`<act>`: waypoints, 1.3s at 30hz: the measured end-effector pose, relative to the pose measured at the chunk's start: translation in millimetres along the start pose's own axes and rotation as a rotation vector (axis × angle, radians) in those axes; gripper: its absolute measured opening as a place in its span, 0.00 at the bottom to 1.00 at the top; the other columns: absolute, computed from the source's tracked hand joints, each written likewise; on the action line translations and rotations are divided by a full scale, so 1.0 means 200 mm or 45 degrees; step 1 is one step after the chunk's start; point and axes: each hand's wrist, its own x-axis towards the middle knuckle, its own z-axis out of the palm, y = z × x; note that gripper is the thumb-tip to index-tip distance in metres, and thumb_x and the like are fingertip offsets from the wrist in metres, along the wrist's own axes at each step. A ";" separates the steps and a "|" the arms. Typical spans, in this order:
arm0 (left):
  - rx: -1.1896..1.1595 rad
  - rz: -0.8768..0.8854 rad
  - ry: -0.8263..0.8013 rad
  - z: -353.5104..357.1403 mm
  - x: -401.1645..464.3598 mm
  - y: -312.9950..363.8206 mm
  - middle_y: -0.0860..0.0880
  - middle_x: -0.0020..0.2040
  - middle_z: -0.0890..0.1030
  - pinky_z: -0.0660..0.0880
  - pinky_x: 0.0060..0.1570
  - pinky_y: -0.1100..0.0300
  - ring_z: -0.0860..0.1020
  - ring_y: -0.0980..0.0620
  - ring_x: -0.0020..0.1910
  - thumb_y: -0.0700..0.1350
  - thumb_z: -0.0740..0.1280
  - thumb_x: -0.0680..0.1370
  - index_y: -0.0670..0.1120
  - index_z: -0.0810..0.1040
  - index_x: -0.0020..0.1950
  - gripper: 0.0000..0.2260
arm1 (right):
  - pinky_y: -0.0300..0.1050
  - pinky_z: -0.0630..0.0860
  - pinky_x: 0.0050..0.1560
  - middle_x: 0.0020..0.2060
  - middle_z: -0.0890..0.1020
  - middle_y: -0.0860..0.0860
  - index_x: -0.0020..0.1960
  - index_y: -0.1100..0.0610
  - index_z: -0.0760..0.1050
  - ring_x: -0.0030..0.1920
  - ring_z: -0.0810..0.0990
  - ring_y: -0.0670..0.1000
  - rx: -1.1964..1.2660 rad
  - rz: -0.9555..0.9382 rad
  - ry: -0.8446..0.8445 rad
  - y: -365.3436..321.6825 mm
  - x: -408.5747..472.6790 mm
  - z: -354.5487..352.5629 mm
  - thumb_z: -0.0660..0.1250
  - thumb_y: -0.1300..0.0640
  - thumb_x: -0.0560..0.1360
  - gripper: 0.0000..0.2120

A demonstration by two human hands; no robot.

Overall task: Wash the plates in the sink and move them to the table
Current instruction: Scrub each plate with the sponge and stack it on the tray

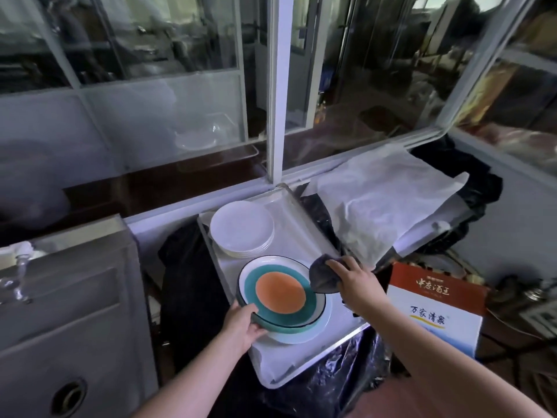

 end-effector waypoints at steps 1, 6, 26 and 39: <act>0.003 -0.005 0.026 0.02 0.02 -0.01 0.43 0.55 0.81 0.81 0.40 0.41 0.82 0.38 0.49 0.29 0.58 0.80 0.56 0.68 0.76 0.30 | 0.54 0.78 0.50 0.69 0.70 0.53 0.76 0.45 0.65 0.56 0.77 0.64 0.002 -0.005 -0.021 0.01 0.02 0.00 0.65 0.58 0.76 0.30; 0.013 -0.005 0.086 0.09 0.09 -0.09 0.44 0.56 0.82 0.81 0.34 0.48 0.82 0.41 0.45 0.30 0.58 0.80 0.57 0.70 0.72 0.27 | 0.54 0.76 0.56 0.70 0.69 0.52 0.77 0.46 0.64 0.59 0.75 0.63 0.001 -0.073 -0.063 0.05 0.10 0.02 0.67 0.60 0.74 0.33; 1.018 0.168 0.528 -0.01 0.31 -0.21 0.41 0.51 0.83 0.85 0.42 0.52 0.83 0.41 0.46 0.35 0.65 0.75 0.41 0.82 0.57 0.12 | 0.57 0.77 0.52 0.66 0.72 0.52 0.74 0.47 0.68 0.55 0.76 0.64 0.226 -0.190 -0.020 0.06 0.15 0.08 0.62 0.58 0.77 0.26; 1.277 0.444 0.275 -0.01 0.18 -0.04 0.49 0.57 0.84 0.80 0.54 0.56 0.83 0.47 0.54 0.47 0.68 0.74 0.49 0.81 0.60 0.14 | 0.53 0.76 0.56 0.67 0.73 0.54 0.74 0.49 0.70 0.56 0.77 0.65 0.358 -0.299 -0.004 -0.14 0.14 0.06 0.61 0.61 0.74 0.29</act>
